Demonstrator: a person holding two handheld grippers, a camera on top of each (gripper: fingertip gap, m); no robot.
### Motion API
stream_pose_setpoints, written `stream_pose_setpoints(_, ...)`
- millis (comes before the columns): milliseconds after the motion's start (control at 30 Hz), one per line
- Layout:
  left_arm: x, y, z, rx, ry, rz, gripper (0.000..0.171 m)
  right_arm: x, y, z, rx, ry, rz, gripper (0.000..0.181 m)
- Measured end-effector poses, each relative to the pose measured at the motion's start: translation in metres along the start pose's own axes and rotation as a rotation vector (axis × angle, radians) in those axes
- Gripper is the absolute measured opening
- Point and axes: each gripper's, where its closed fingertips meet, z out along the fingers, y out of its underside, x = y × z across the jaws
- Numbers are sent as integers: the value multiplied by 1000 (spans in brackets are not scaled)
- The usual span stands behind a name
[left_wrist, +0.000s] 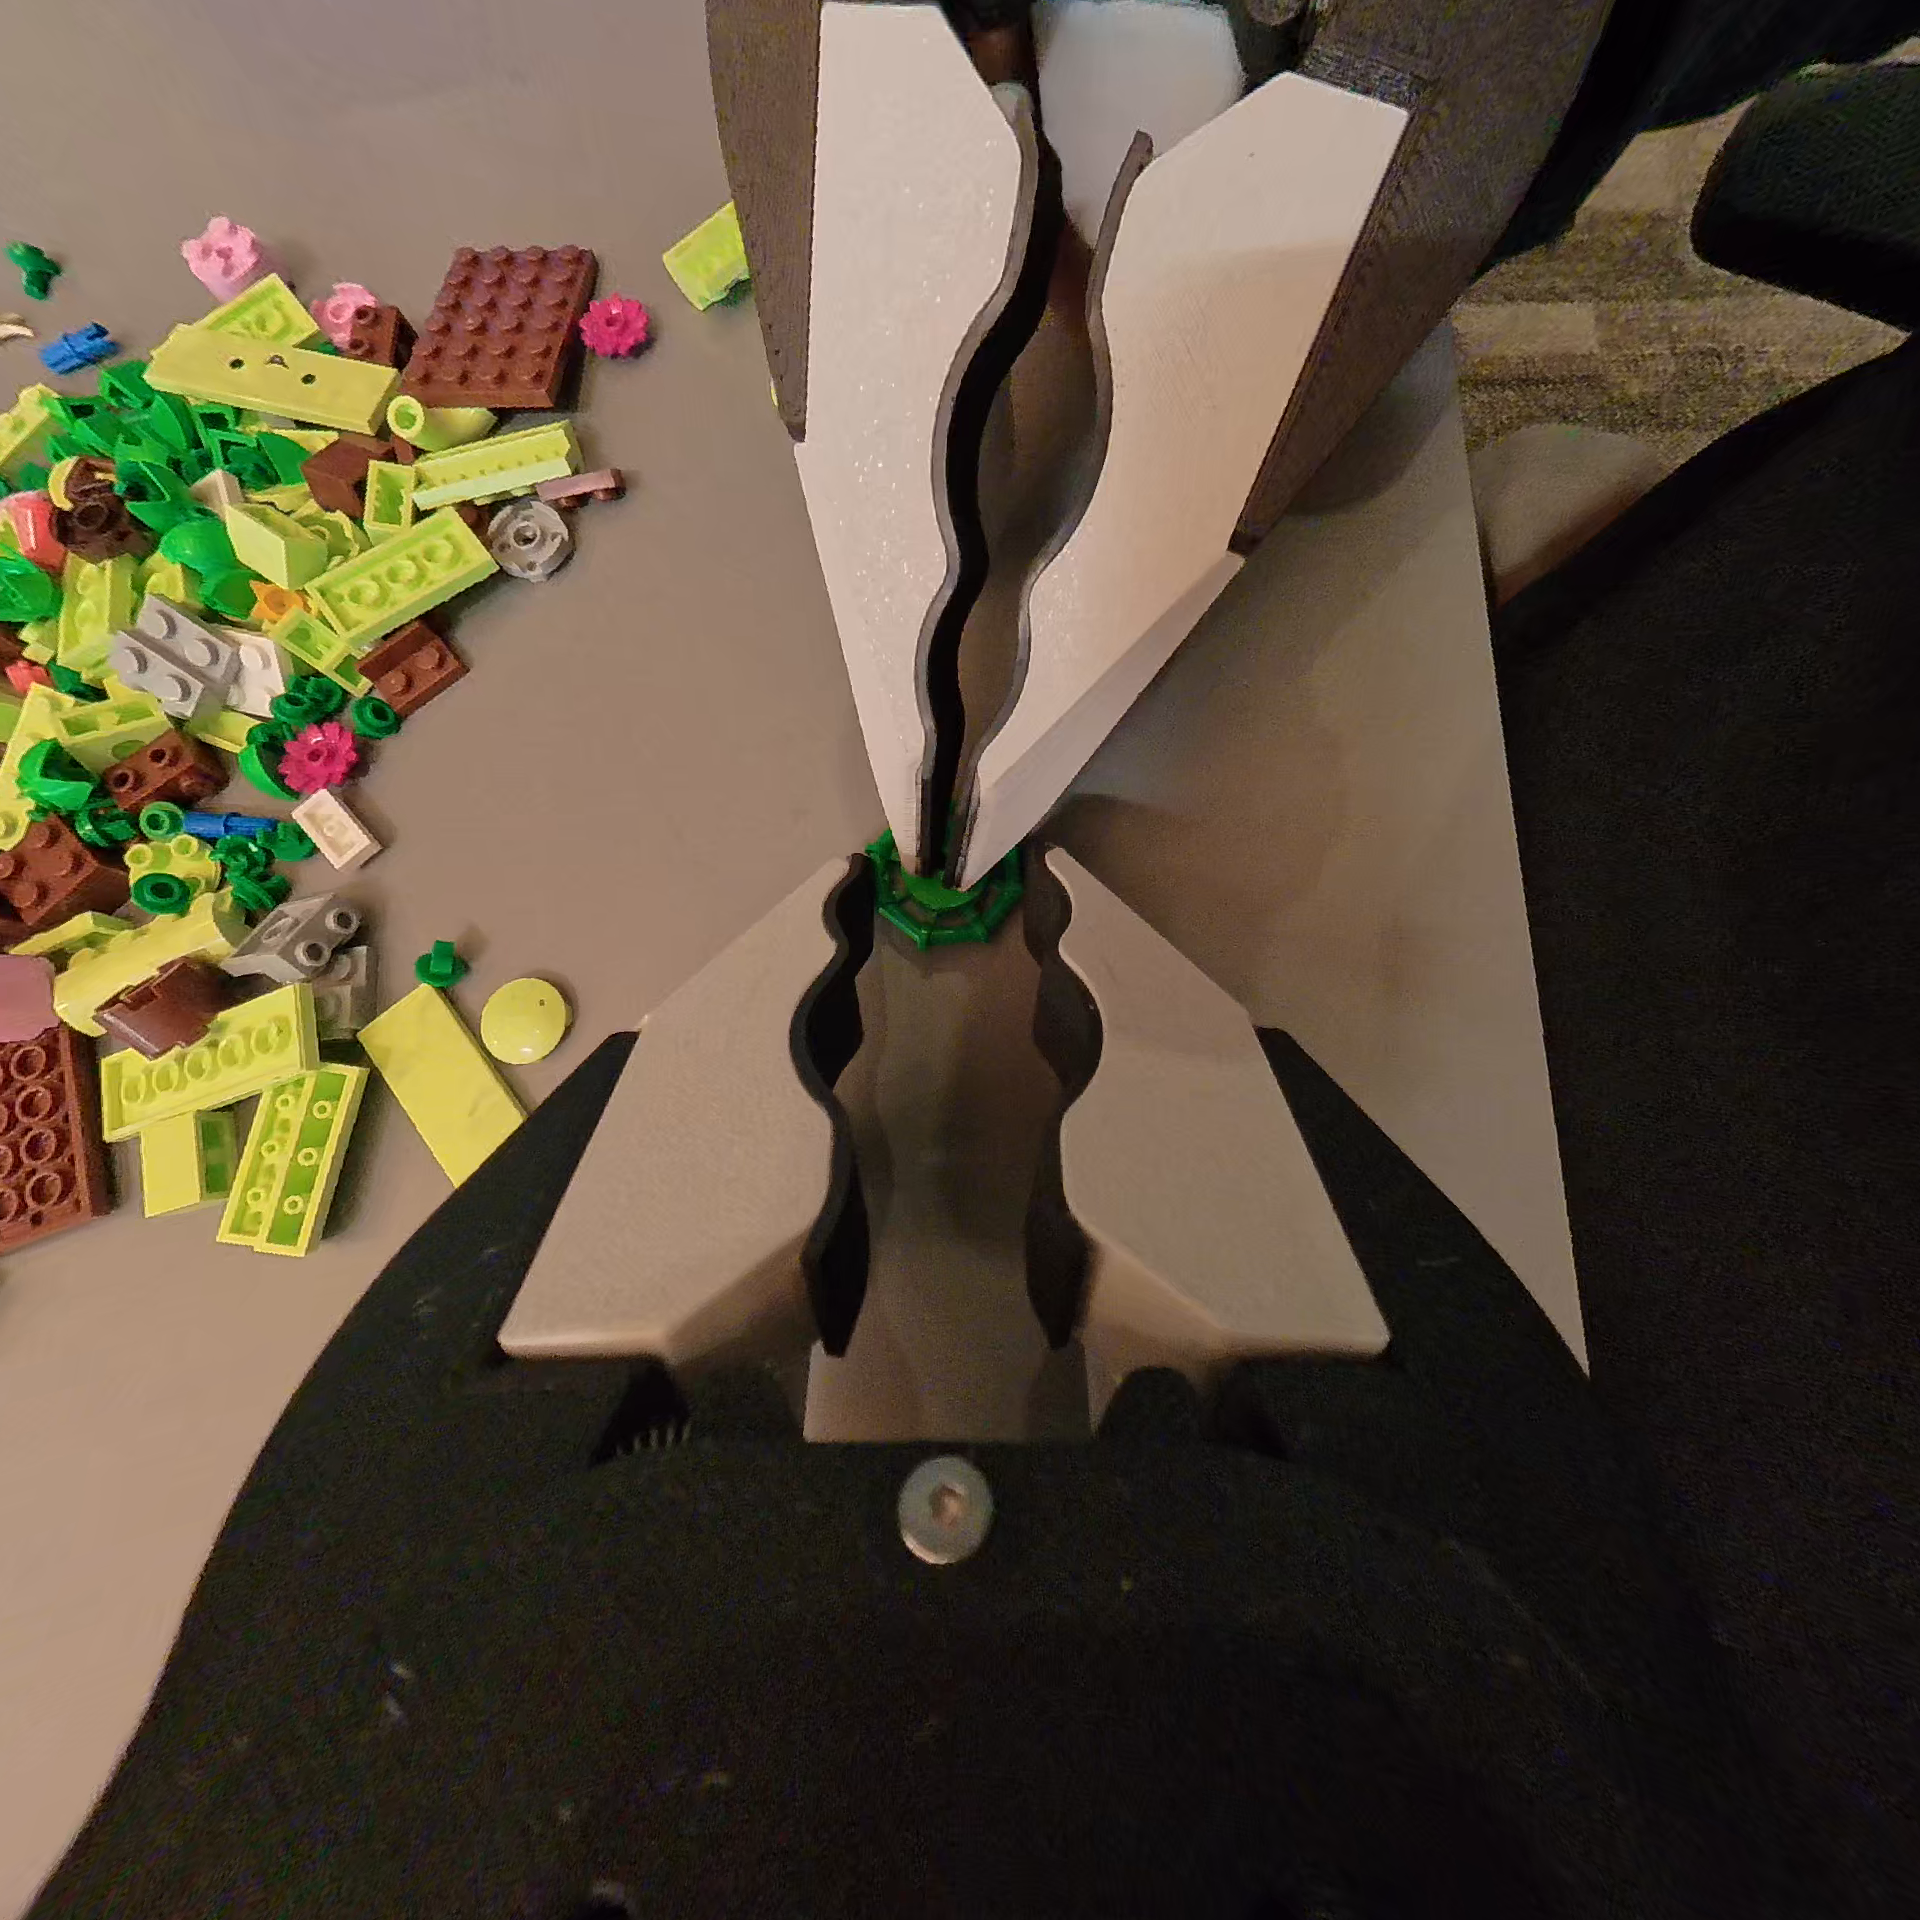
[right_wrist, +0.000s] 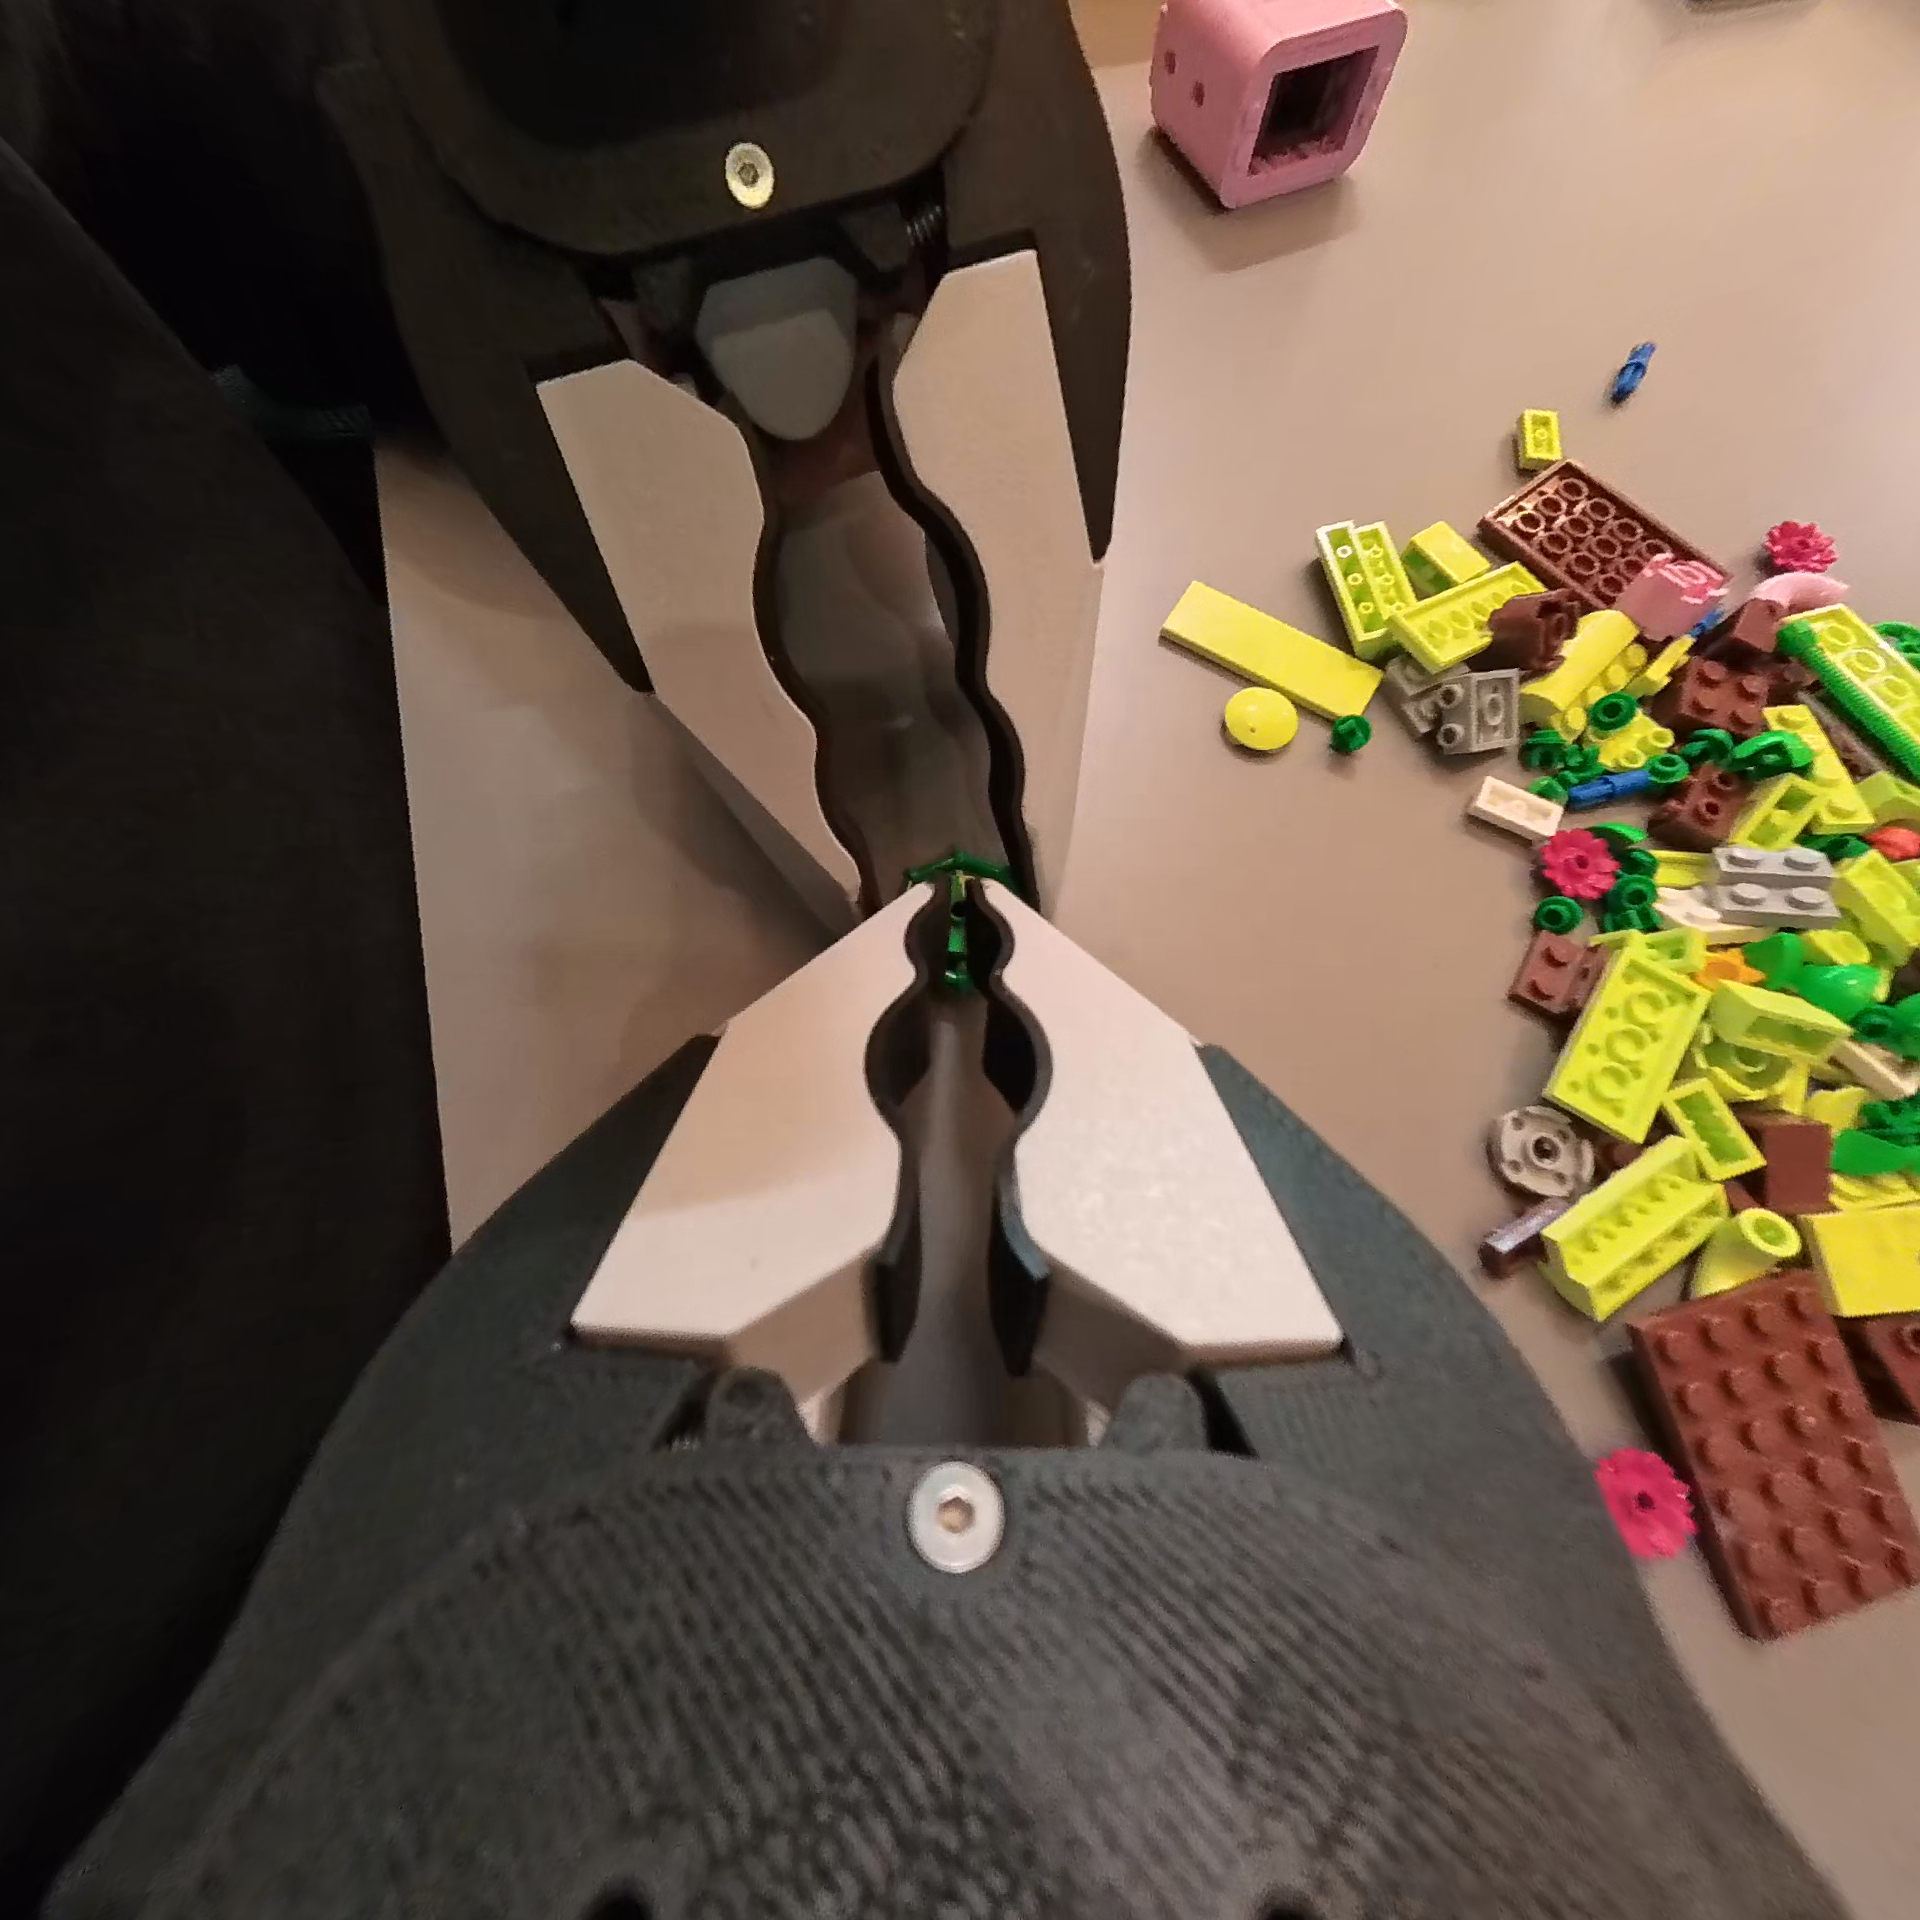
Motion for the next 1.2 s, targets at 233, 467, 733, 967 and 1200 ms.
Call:
stream_pose_setpoints(233, 0, 0, 0, 0, -1, 1, 30, 4, -15, -9, 106, 54, -8, 0)
stream_pose_setpoints(467, -4, -2, -3, 23, -74, 38, 28, 23, -2, -23, 108, 91, 176, 19)
stream_pose_setpoints(733, -23, -42, -41, 371, -253, 86, 28, 20, -32, -38, 365, -76, 479, 35)
stream_pose_setpoints(967, -16, -50, -46, 431, -273, 128, 29, 14, -45, -38, 433, -128, 470, 7)
stream_pose_setpoints(1200, 9, -66, -69, 670, 338, -374, 58, -4, -56, -52, 502, -73, 176, 6)
